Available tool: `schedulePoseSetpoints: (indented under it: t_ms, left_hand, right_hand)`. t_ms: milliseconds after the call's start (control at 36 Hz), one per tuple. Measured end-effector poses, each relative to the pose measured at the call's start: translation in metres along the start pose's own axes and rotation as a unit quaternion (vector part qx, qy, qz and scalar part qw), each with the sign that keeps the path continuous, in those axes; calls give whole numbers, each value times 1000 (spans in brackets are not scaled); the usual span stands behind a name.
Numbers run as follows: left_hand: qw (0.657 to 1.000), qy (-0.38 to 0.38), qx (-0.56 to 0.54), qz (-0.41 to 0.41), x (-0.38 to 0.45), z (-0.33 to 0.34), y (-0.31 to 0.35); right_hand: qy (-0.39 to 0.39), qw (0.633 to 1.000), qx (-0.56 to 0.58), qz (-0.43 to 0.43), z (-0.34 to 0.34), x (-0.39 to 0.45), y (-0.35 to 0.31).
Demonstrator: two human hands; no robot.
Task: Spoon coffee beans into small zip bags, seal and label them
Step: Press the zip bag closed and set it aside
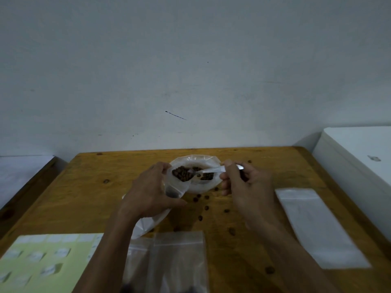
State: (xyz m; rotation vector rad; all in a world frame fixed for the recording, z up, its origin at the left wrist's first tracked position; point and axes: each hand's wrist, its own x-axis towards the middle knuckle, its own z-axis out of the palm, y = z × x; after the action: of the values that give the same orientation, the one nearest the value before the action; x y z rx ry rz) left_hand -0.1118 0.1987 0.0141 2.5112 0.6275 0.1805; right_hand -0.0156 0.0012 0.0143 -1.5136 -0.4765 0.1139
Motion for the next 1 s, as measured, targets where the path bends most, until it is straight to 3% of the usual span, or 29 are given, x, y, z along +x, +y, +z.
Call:
schedulePoseSetpoints:
  t_ms: [56, 139, 222, 361, 472, 611, 722, 1000]
  left_hand:
    - [1000, 2, -2, 0, 0, 0, -1]
    - [1000, 3, -7, -3, 0, 0, -1]
    - [1000, 4, -13, -4, 0, 0, -3]
    - [1000, 4, -8, -7, -1, 0, -2]
    - [1000, 4, -4, -5, -1, 0, -2]
    - [1000, 5, -1, -3, -1, 1, 0]
    - [1000, 7, 2, 0, -2, 1, -1]
    - [1000, 6, 4, 0, -2, 1, -2]
  right_hand:
    - [-22, 996, -51, -72, 3, -3, 0]
    - [11, 983, -99, -152, 4, -3, 1]
    - [51, 975, -126, -174, 1, 2, 6]
    - [58, 941, -264, -203, 5, 14, 26]
    - [47, 951, -256, -169, 17, 14, 40]
    - [39, 991, -132, -5, 27, 9, 41]
    - [78, 992, -27, 98, 26, 11, 38]
    - [124, 989, 34, 72, -6, 18, 15]
